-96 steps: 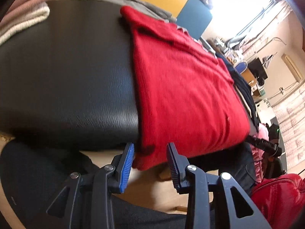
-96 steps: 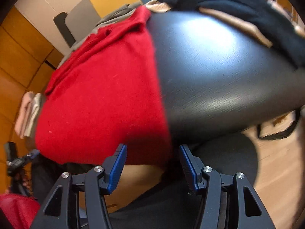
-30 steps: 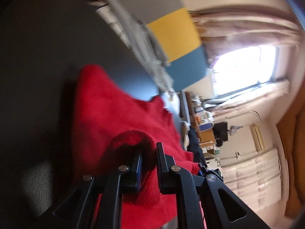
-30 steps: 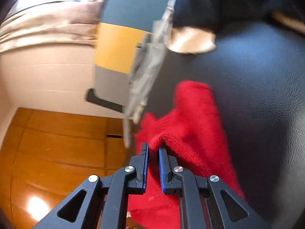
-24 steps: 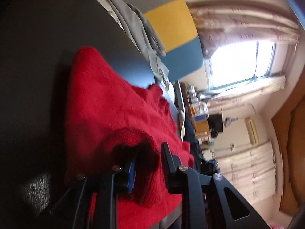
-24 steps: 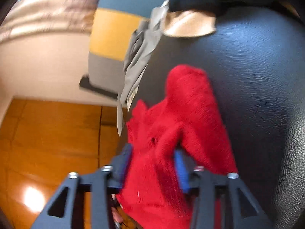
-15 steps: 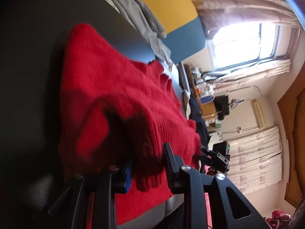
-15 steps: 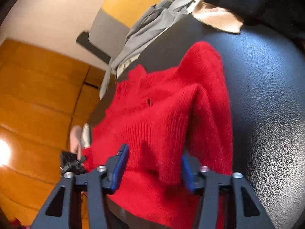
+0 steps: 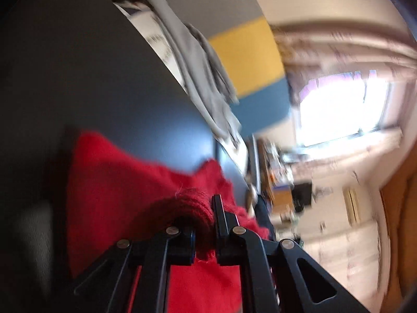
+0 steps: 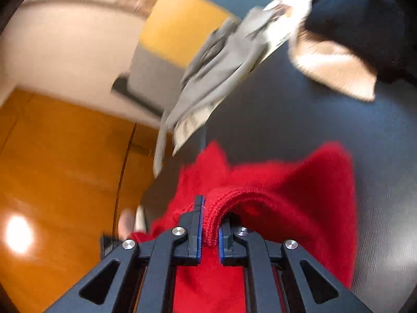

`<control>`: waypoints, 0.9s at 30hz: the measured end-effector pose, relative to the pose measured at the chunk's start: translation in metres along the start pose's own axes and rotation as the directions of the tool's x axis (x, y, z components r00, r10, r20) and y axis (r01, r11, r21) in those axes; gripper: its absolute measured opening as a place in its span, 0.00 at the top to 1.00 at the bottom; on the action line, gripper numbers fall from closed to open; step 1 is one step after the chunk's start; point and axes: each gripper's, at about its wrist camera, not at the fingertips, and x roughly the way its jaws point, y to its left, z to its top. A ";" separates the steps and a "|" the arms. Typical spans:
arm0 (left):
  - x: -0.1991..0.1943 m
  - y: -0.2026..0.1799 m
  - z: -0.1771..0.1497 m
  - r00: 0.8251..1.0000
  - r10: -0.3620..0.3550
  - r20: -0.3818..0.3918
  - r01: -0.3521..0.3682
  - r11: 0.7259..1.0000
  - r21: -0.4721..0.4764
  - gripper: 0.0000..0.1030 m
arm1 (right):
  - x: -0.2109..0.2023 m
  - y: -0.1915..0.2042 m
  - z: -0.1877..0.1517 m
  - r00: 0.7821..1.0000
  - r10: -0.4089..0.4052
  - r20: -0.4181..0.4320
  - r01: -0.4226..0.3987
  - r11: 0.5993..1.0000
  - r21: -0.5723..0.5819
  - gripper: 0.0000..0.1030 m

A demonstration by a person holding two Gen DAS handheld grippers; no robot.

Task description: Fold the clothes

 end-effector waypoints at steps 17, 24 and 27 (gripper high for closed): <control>-0.029 -0.026 -0.048 0.889 0.328 0.320 -0.433 0.830 0.351 0.72 | 0.022 0.065 -0.105 0.871 -0.412 0.267 0.489 0.676 -0.552 0.44; 0.000 -0.025 -0.058 0.833 0.464 0.300 -0.552 0.729 0.405 0.72 | 0.033 0.044 -0.108 0.853 -0.442 0.278 0.521 0.677 -0.521 0.39; 0.013 -0.027 -0.065 0.779 0.526 0.341 -0.627 0.654 0.424 0.72 | 0.032 0.045 -0.111 0.842 -0.457 0.286 0.536 0.658 -0.528 0.38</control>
